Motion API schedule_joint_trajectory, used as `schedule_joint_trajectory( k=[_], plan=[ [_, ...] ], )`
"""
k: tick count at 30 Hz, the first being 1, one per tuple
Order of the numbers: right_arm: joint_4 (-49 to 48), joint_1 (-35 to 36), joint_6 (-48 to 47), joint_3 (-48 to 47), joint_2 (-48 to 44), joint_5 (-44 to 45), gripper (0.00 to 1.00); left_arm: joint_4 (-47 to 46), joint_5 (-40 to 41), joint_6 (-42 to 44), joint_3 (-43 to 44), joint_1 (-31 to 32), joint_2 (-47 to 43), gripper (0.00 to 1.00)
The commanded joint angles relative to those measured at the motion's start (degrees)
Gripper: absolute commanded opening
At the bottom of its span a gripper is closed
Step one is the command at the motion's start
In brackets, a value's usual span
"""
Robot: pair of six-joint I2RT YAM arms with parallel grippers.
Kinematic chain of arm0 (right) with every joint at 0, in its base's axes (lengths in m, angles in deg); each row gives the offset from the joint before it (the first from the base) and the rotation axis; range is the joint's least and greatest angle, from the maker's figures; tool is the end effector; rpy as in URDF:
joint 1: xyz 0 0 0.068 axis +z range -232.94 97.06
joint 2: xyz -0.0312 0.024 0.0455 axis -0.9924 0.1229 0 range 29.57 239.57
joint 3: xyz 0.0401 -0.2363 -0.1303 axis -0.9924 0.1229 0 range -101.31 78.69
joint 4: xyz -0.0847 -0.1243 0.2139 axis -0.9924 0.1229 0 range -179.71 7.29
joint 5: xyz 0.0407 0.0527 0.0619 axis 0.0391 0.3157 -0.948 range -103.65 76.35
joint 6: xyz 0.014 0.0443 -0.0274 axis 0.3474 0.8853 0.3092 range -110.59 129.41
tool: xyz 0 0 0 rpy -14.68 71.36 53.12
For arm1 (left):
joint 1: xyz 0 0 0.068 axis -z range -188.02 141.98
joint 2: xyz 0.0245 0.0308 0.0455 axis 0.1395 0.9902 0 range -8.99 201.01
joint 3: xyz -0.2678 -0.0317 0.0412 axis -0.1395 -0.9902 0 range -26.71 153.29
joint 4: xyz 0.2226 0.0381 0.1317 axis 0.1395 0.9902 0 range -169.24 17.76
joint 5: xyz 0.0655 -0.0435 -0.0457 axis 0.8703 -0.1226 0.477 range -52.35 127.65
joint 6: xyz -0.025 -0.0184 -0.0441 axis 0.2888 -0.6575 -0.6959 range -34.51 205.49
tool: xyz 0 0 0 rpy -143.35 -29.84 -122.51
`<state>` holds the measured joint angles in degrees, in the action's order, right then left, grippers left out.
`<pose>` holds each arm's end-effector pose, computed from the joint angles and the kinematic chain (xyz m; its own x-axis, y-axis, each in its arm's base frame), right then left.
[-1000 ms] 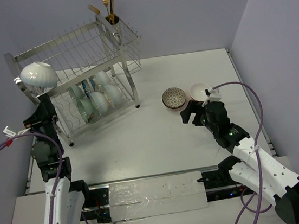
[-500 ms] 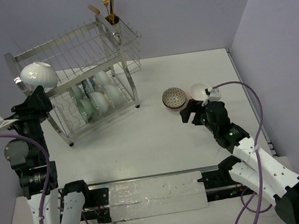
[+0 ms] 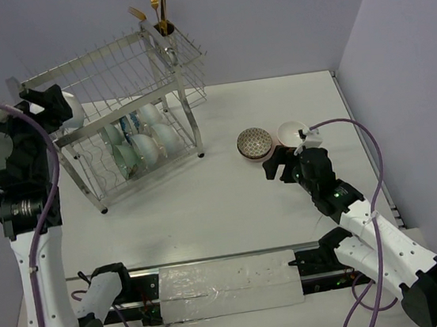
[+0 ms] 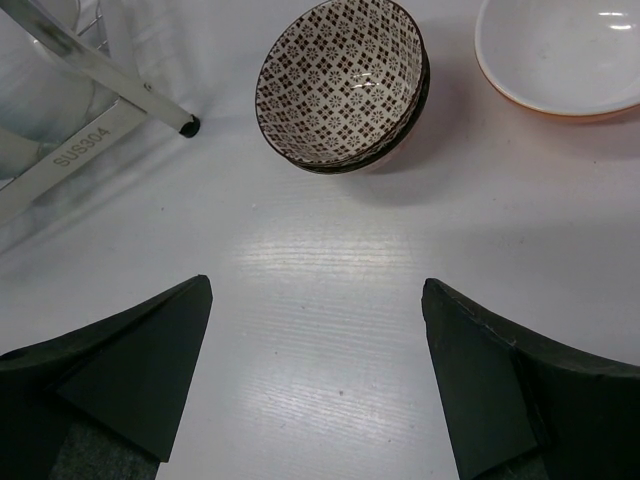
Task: Load the bowls into the dish rack
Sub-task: Pick up the bowl from the center of the board.
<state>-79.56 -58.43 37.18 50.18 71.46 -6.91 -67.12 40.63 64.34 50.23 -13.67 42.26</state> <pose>0.1619 0.0691 0.2477 -0.4677 0.2952 -0.8331 -0.1087 0.9162 0.3857 0.1550 0.0172 0.5053 0.2716 -0.3351 -0.9022 -0.0544 0.9306 -0.3621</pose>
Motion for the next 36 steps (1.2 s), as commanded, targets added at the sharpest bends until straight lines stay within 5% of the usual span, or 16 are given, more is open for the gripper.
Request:
schedule_joint_trajectory(
  k=[1, 9, 24, 32, 36],
  plan=[
    [-2.6, 0.3, -0.5, 0.2, 0.6, 0.1, 0.93, 0.9, -0.4, 3.0, 3.3, 0.1, 3.2, 0.88],
    [-3.2, 0.3, -0.3, 0.6, 0.7, -0.3, 0.93, 4.4, 1.3, 1.1, 4.4, 0.1, 7.7, 0.88],
    [-3.2, 0.3, -0.3, 0.6, 1.0, -0.2, 0.93, 5.6, -2.5, -7.9, -3.8, 0.1, 2.8, 0.88],
    [0.0, 0.2, 0.4, -1.6, 1.5, 4.3, 0.93, 10.2, -4.9, -4.5, 7.5, 0.1, 1.8, 0.97],
    [5.5, -1.1, 2.8, -6.3, 5.4, 9.7, 0.94, 12.8, -15.3, -3.5, 9.0, 0.2, 2.0, 0.99]
  ],
)
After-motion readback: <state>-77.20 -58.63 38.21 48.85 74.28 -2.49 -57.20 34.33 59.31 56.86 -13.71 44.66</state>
